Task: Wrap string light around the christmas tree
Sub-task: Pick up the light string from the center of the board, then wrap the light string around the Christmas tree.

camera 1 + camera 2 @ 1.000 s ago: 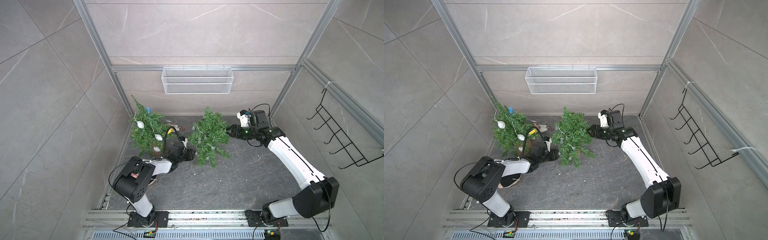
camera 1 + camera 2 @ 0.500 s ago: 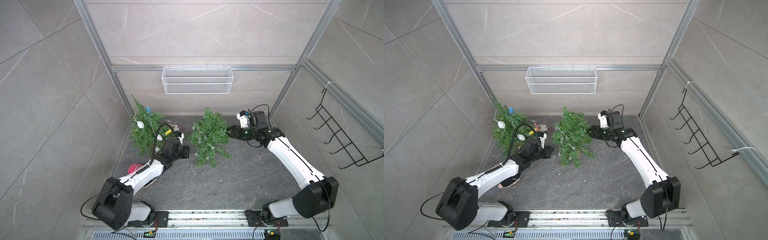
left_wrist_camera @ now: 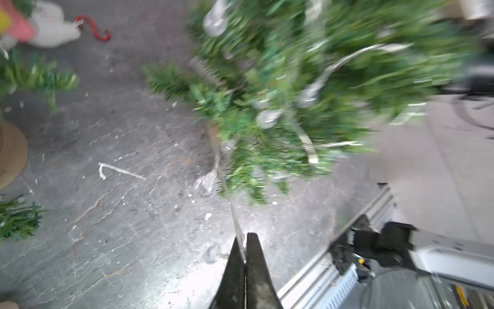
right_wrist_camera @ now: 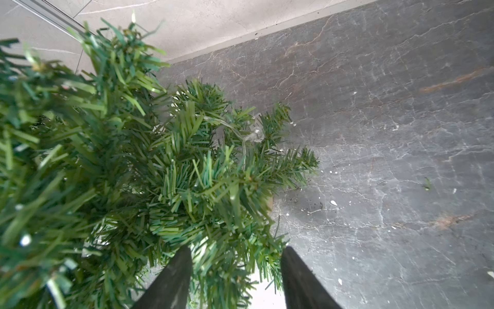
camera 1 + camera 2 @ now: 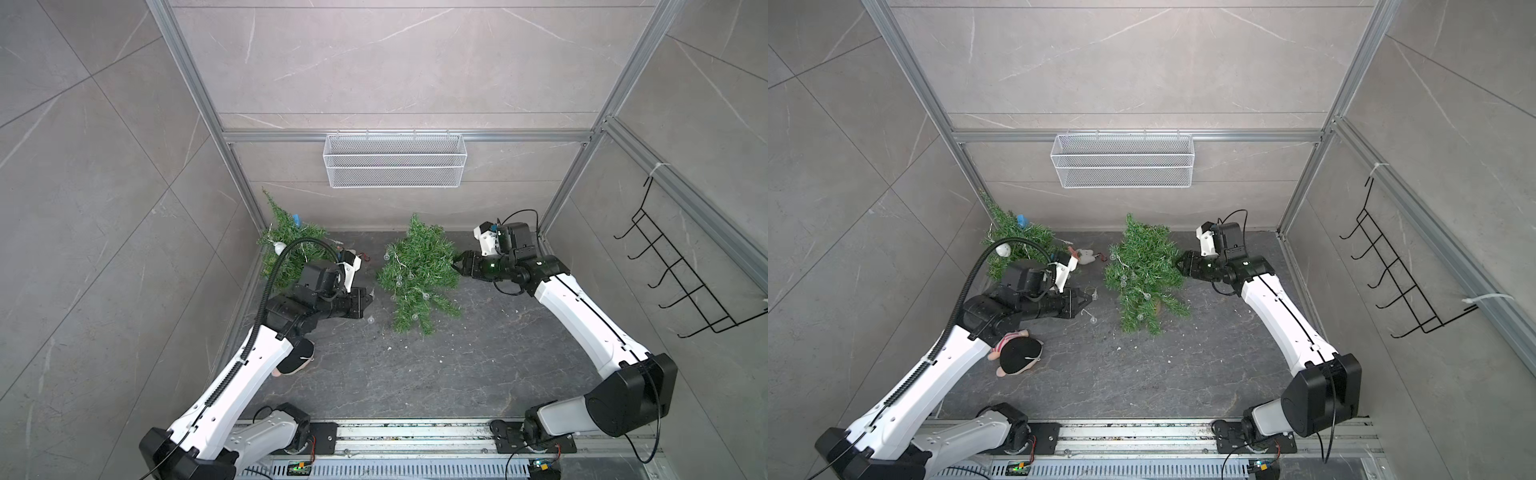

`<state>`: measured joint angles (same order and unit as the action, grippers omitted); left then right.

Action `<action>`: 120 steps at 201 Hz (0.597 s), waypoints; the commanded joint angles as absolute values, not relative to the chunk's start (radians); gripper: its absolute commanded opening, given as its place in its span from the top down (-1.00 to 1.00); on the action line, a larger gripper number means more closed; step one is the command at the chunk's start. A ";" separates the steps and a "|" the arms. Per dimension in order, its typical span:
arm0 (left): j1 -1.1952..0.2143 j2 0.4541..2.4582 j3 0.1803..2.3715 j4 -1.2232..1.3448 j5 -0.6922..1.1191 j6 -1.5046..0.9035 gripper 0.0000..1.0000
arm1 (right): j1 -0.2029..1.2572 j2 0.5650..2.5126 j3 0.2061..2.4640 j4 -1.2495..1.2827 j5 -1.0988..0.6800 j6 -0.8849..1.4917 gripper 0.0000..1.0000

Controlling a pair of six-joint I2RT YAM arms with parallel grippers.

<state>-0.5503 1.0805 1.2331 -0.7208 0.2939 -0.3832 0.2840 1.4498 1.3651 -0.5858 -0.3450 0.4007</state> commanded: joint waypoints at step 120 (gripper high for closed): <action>-0.648 1.223 1.391 -0.564 0.333 -0.468 1.00 | 0.317 1.192 1.246 -0.717 -0.364 0.364 -0.15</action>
